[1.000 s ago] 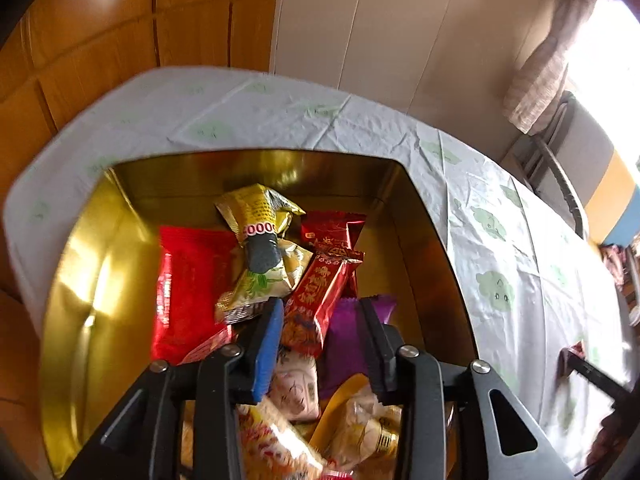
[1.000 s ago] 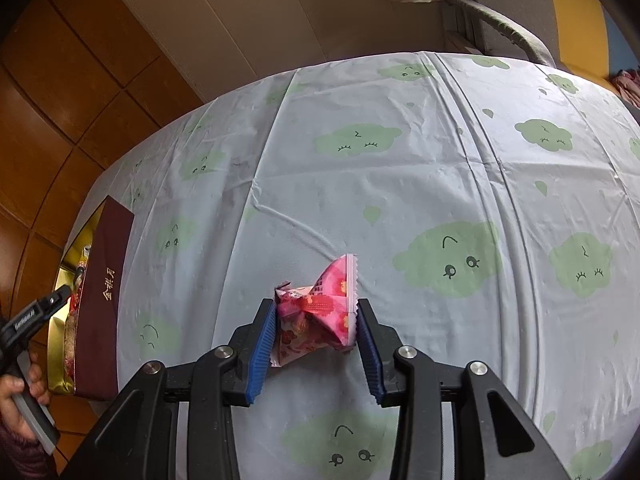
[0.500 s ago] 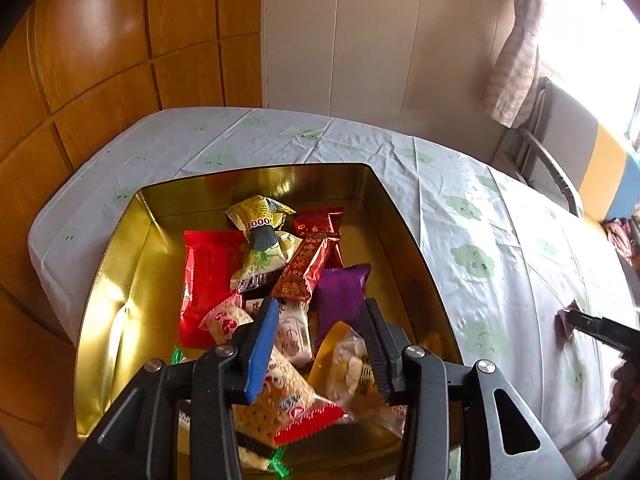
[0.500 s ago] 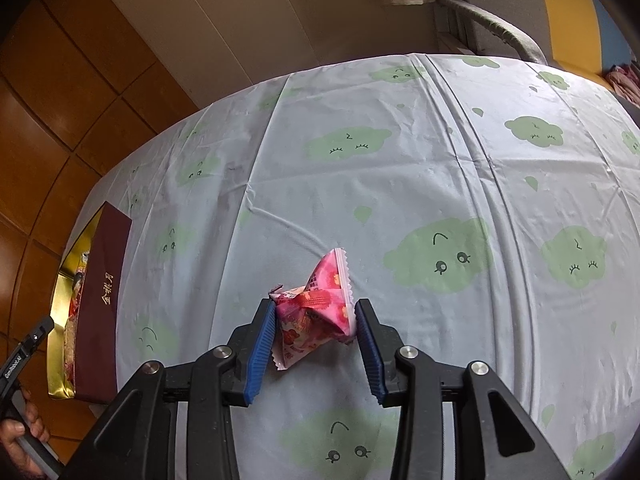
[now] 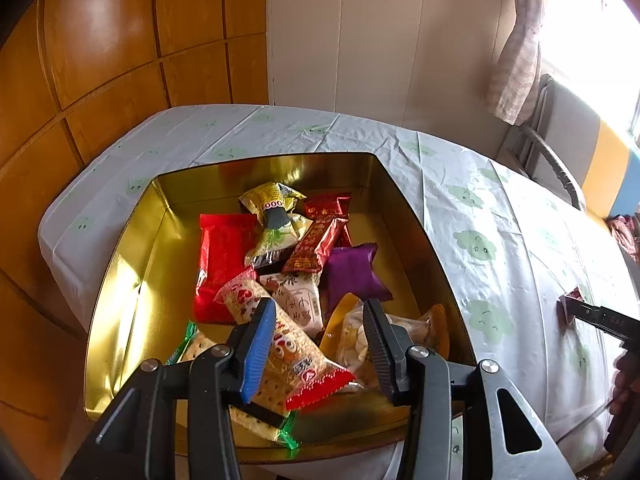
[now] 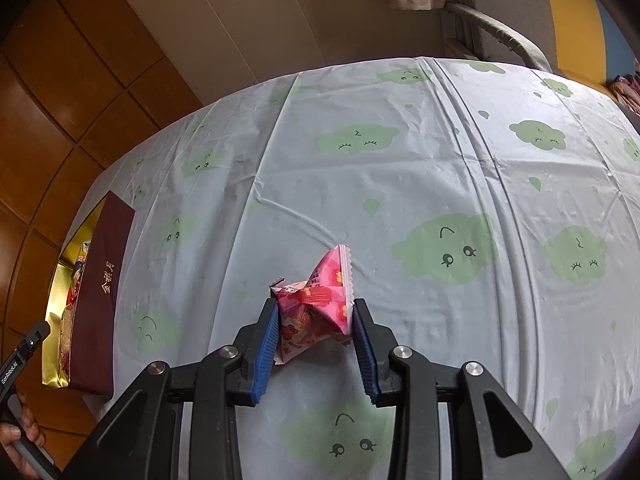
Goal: Organize snacks
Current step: 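Carry the pink packet with the right gripper into the tin and release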
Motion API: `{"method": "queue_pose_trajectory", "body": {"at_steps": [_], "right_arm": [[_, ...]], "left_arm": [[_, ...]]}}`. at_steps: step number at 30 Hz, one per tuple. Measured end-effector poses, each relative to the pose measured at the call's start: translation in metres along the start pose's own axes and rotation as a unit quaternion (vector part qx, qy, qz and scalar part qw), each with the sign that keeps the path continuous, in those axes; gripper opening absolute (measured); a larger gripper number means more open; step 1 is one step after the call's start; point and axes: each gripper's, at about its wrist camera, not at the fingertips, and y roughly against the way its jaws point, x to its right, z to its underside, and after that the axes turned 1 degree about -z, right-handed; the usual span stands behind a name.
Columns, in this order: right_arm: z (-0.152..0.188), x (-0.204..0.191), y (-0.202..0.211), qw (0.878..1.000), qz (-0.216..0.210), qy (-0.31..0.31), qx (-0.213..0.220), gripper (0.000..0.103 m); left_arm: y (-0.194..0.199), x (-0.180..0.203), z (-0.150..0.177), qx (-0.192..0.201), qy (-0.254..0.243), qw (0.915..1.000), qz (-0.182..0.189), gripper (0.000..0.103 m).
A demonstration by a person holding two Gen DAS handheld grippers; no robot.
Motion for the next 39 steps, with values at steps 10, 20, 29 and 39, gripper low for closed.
{"method": "queue_pose_trajectory", "body": {"at_steps": [10, 20, 29, 39], "right_arm": [[0.008, -0.015, -0.002, 1.000, -0.016, 0.015, -0.009, 0.035], [0.016, -0.032, -0.003, 0.999, -0.034, 0.034, -0.021, 0.035], [0.020, -0.055, -0.004, 0.996, -0.051, 0.061, -0.033, 0.035], [0.006, -0.140, 0.018, 0.980, -0.122, 0.156, -0.018, 0.035]], "left_arm": [[-0.001, -0.005, 0.006, -0.006, 0.006, 1.0000, -0.001, 0.048], [-0.001, -0.015, 0.010, -0.011, 0.019, 0.9998, -0.005, 0.048], [-0.003, -0.027, 0.011, -0.011, 0.037, 0.9992, -0.010, 0.049], [0.002, -0.066, 0.005, 0.004, 0.087, 0.9953, -0.043, 0.049]]}}
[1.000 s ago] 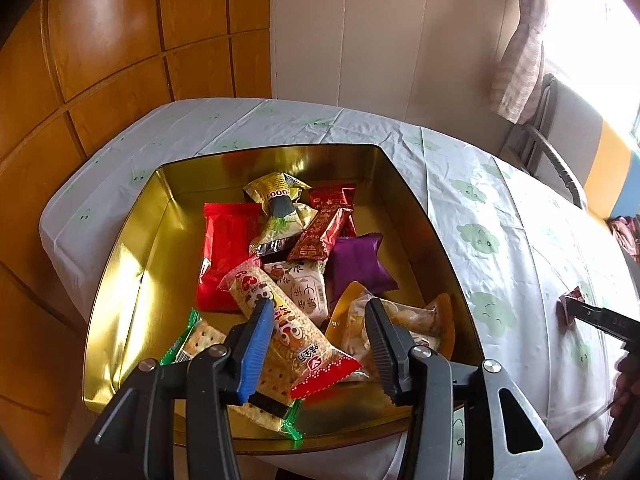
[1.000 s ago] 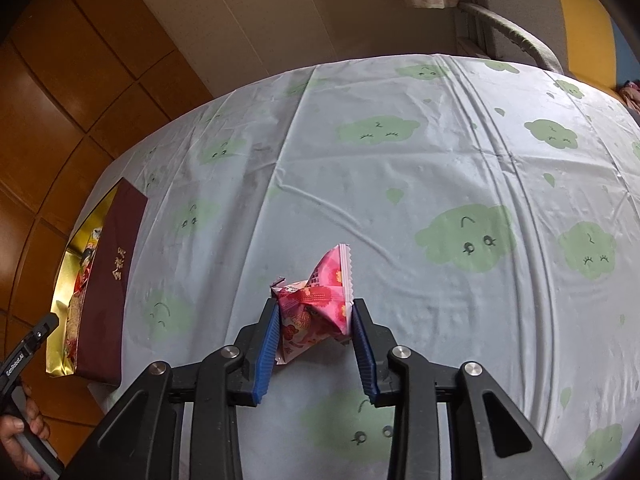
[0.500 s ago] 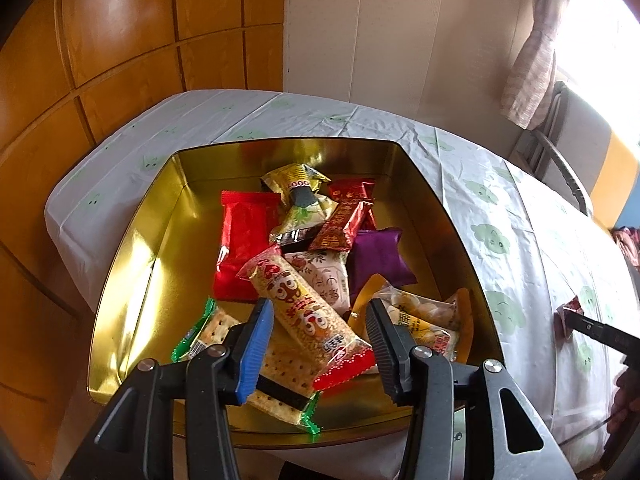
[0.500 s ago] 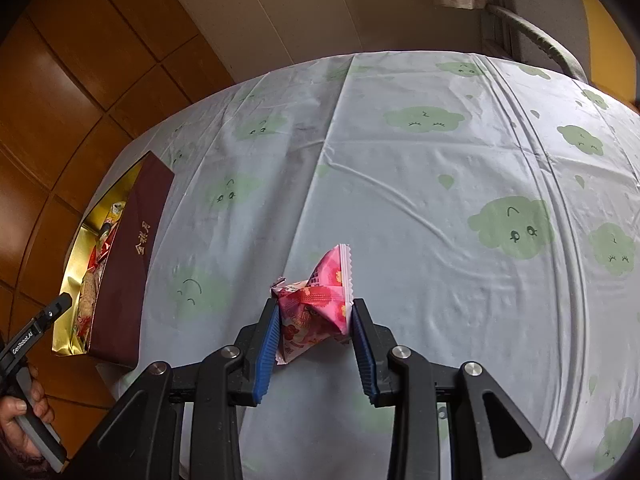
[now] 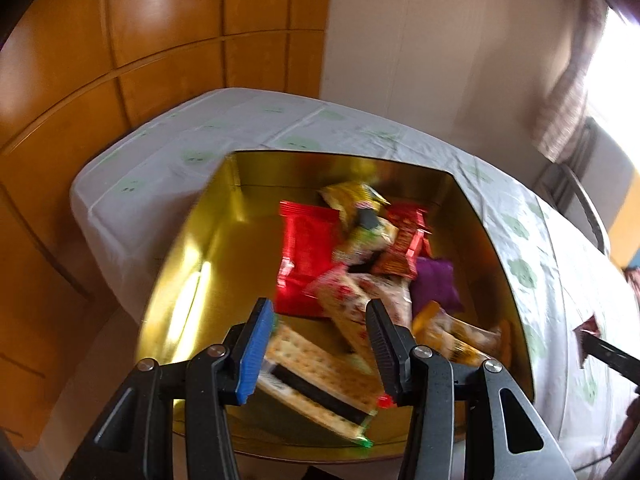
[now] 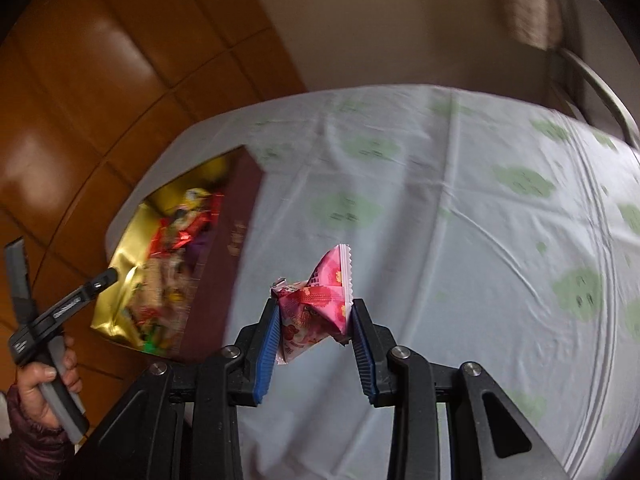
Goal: Organize snacks
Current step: 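Carry the pink packet with the right gripper into the tin and release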
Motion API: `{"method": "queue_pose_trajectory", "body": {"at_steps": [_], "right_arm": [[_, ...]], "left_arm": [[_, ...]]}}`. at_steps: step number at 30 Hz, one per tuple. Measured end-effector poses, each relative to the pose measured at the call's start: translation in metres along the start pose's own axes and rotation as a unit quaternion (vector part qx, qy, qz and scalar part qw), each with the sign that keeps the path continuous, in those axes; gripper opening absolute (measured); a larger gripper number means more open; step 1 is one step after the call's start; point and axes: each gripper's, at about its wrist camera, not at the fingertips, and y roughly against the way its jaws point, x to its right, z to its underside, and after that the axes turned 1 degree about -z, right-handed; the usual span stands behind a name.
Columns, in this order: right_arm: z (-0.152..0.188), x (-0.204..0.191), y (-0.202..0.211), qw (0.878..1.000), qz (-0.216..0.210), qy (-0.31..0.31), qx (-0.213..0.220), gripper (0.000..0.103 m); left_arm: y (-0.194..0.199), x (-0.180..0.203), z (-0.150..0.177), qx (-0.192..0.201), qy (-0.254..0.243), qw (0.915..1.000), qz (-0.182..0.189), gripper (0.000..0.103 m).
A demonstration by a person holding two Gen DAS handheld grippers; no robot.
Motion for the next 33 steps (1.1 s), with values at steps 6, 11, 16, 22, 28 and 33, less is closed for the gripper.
{"method": "queue_pose_trajectory", "body": {"at_steps": [6, 11, 16, 22, 28, 33], "right_arm": [[-0.020, -0.077, -0.033, 0.993, -0.045, 0.099, -0.034, 0.035], [-0.029, -0.122, -0.082, 0.986, -0.050, 0.144, -0.074, 0.035], [-0.027, -0.136, -0.125, 0.981, -0.036, 0.155, -0.112, 0.036], [-0.022, -0.137, -0.130, 0.982, -0.032, 0.150, -0.111, 0.040], [-0.019, -0.132, -0.113, 0.985, -0.021, 0.151, -0.081, 0.040], [-0.012, -0.136, -0.110, 0.982, -0.023, 0.172, -0.075, 0.036]], "left_arm": [[0.001, -0.017, 0.000, 0.004, 0.017, 0.9998, -0.010, 0.049], [0.002, -0.018, 0.003, 0.005, 0.014, 0.9999, -0.007, 0.049], [0.002, -0.021, 0.005, 0.001, 0.015, 0.9999, -0.006, 0.049], [-0.002, -0.024, 0.008, -0.004, 0.017, 0.9998, -0.005, 0.049], [-0.003, -0.023, 0.008, -0.004, 0.016, 0.9998, -0.005, 0.049], [-0.001, -0.020, 0.008, 0.000, 0.013, 0.9999, -0.009, 0.054]]}}
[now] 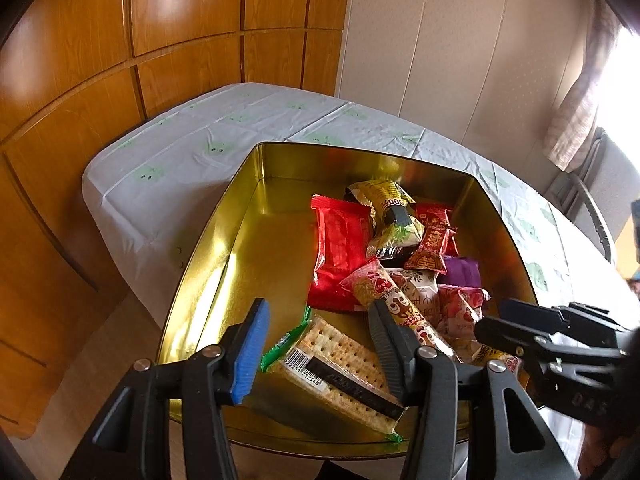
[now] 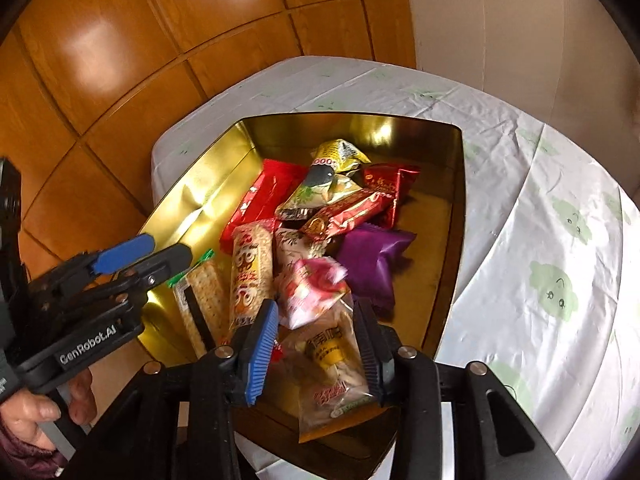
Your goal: Organize snacks
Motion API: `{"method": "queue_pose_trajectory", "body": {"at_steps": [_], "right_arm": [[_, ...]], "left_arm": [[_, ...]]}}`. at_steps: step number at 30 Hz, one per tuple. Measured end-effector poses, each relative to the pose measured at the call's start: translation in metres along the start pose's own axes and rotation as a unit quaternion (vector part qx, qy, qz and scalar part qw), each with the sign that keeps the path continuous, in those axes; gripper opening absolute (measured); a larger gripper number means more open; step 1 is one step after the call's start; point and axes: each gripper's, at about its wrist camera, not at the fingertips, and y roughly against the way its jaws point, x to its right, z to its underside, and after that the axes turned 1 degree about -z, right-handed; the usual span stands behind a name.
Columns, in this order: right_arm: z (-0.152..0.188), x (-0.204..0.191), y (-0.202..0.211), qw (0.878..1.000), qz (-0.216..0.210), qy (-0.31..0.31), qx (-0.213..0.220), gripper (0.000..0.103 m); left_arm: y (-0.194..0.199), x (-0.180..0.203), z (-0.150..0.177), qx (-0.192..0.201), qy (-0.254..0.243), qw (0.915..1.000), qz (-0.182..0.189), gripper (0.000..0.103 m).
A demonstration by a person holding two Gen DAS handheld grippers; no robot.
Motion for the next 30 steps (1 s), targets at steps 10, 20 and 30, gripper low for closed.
{"method": "queue_pose_trajectory", "body": {"at_steps": [10, 20, 30], "right_arm": [[0.001, -0.005, -0.014, 1.000, 0.016, 0.012, -0.012, 0.031], [0.017, -0.010, 0.021, 0.998, 0.049, -0.006, 0.036, 0.032], [0.040, 0.007, 0.061, 0.986, 0.111, -0.072, 0.102, 0.032]], "left_arm": [[0.008, 0.004, -0.001, 0.011, -0.010, 0.9999, -0.004, 0.055], [0.019, 0.009, 0.001, 0.024, -0.017, 0.9996, -0.003, 0.058], [0.035, 0.025, 0.008, 0.053, -0.027, 0.9982, -0.002, 0.073]]}}
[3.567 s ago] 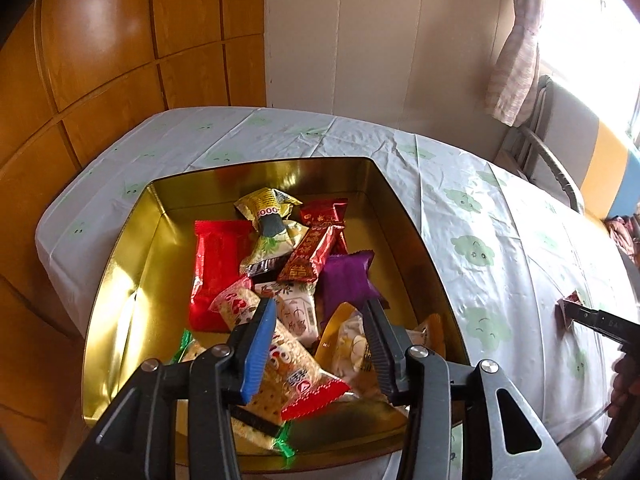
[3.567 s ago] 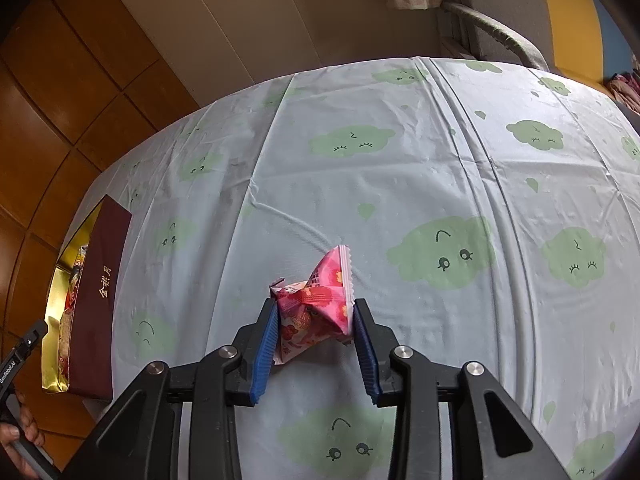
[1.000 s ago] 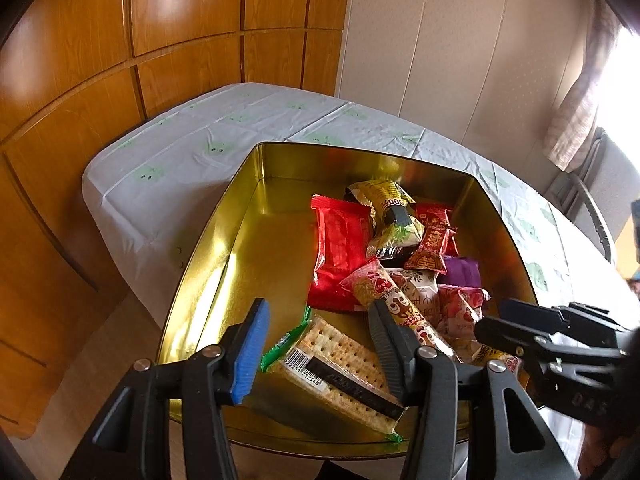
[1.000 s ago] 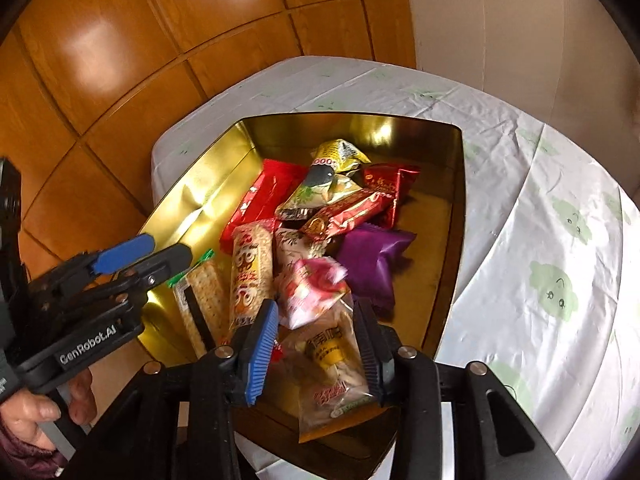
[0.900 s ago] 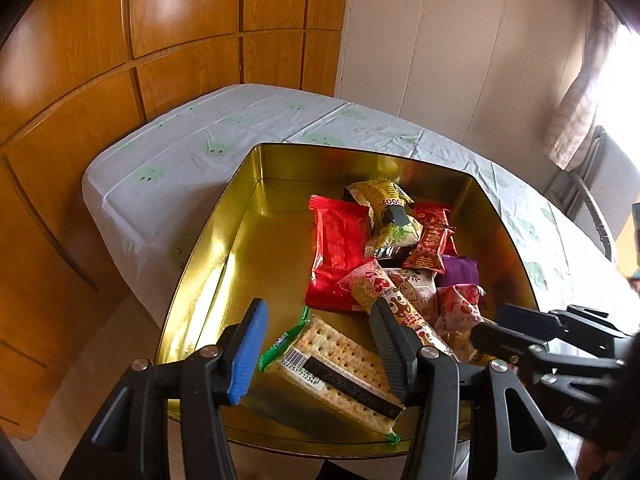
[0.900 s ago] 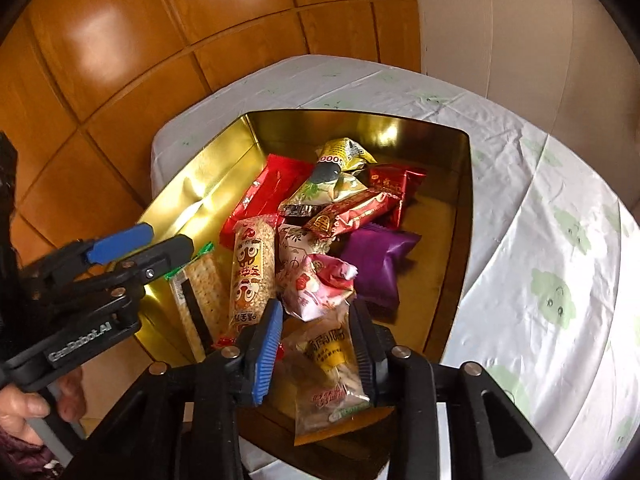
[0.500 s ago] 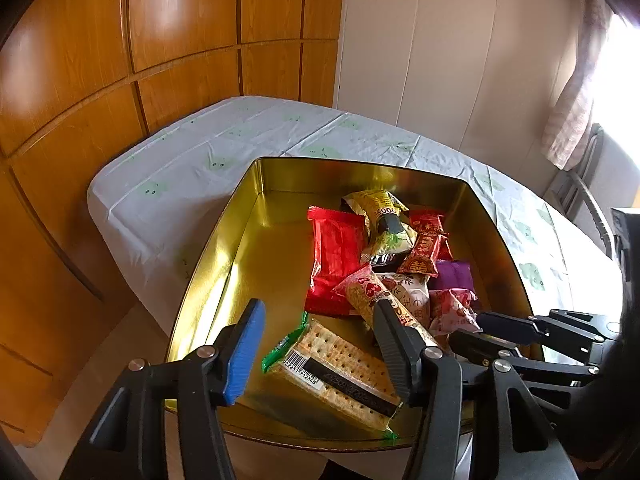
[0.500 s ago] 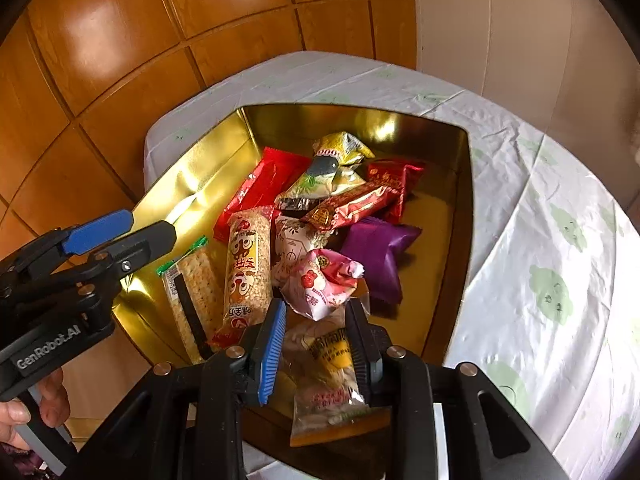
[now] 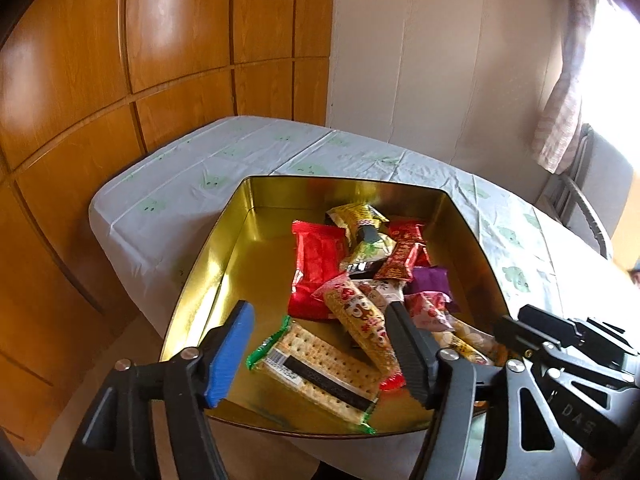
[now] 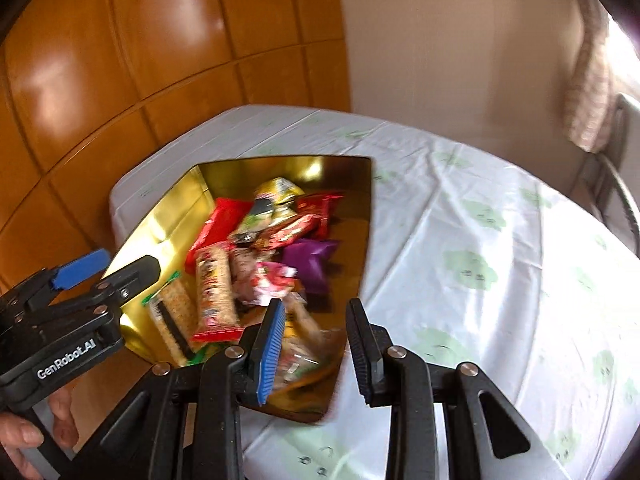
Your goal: Organize snacks
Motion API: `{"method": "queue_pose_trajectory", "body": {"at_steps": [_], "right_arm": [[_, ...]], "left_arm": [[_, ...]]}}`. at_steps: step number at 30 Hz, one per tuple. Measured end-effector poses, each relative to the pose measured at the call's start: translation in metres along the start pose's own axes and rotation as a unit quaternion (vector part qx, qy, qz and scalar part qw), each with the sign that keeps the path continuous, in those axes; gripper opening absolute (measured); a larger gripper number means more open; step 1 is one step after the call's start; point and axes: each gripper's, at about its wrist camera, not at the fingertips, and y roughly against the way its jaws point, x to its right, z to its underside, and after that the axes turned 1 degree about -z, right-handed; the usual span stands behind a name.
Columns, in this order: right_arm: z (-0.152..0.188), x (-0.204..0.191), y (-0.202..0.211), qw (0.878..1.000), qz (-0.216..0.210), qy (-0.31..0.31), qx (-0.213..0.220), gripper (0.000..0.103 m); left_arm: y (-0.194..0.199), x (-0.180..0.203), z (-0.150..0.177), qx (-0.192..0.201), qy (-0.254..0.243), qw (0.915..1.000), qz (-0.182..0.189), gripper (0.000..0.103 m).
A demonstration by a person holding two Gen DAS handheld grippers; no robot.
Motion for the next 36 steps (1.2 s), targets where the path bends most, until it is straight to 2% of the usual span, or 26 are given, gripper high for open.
{"method": "queue_pose_trajectory", "body": {"at_steps": [8, 17, 21, 36], "right_arm": [[0.010, 0.019, 0.014, 0.999, 0.023, -0.028, 0.010, 0.034], [0.015, 0.019, 0.016, 0.999, 0.034, -0.020, 0.013, 0.034], [0.015, 0.017, 0.018, 0.999, 0.033, -0.015, 0.016, 0.034], [0.015, 0.014, 0.019, 0.999, 0.034, -0.008, 0.018, 0.037]], "left_arm": [[0.011, 0.017, 0.003, 0.021, -0.011, 0.9997, -0.002, 0.088], [0.016, 0.025, 0.005, 0.027, -0.023, 0.9994, -0.007, 0.095], [0.017, 0.025, 0.004, 0.031, -0.021, 0.9992, -0.013, 0.102], [0.017, 0.023, 0.004, 0.032, -0.019, 0.9991, -0.020, 0.102]]}}
